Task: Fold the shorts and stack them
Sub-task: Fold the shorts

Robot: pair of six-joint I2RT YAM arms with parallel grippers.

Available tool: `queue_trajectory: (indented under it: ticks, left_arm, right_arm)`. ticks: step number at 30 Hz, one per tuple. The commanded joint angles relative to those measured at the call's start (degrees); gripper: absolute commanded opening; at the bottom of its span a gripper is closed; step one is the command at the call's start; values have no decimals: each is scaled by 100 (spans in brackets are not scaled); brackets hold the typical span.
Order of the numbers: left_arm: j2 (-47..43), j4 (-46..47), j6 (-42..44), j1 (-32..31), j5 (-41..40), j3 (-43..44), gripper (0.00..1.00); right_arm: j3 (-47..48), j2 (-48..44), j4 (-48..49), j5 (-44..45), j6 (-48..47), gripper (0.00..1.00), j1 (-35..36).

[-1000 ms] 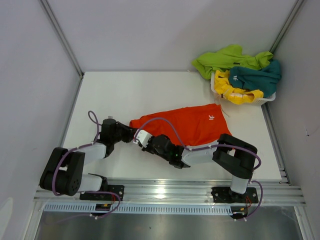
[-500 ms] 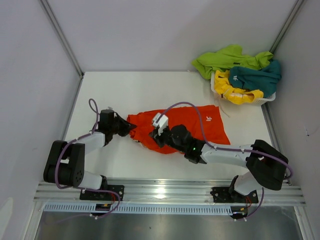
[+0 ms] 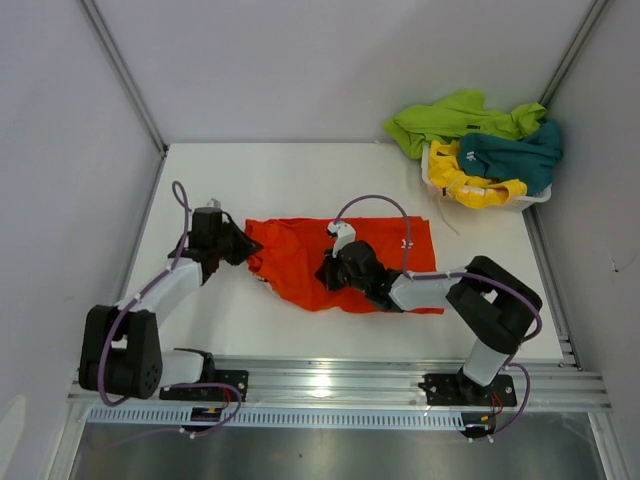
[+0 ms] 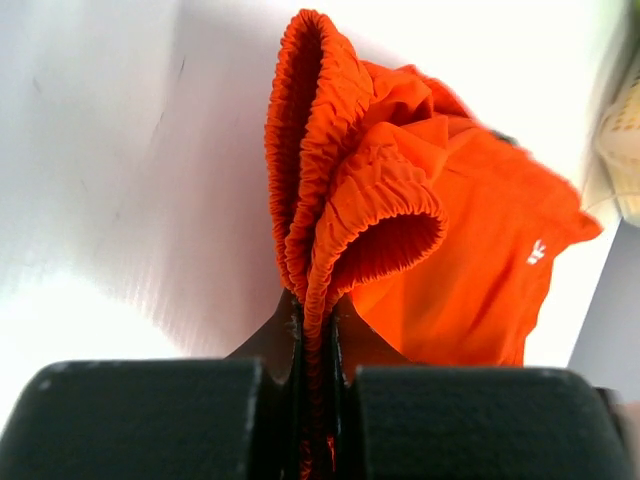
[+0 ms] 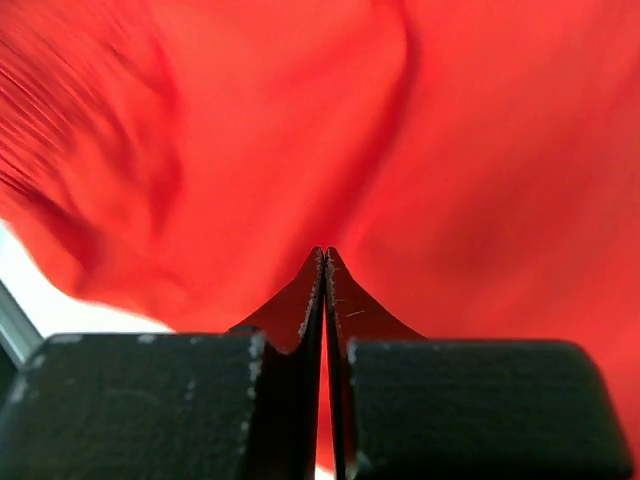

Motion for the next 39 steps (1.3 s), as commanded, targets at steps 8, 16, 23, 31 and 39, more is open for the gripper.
queue_trajectory:
  ticks: [8,16,23,31,39]
  left_arm:
    - [-996,-1202,844,41,-1070,965,0]
    - [-830,-2063,1301,41,-1484,1844,0]
    - [-680,-2468,1468,32,-1677,2354,0]
    - [-470,-2599,1582,-99,-1739,2530,0]
    - [-162,-2986,1556,-837,-2599,3065,0]
  right_arm:
    - [83,1058,651,311,996,0,750]
    - [505,762,160,293,1031,0,795]
    - [497,-564,-1202,461,934,0,322]
    - [-188,-2087,-2636,417,865,0,-760]
    - [-566,-1930,-2875,153,820,0,-1376]
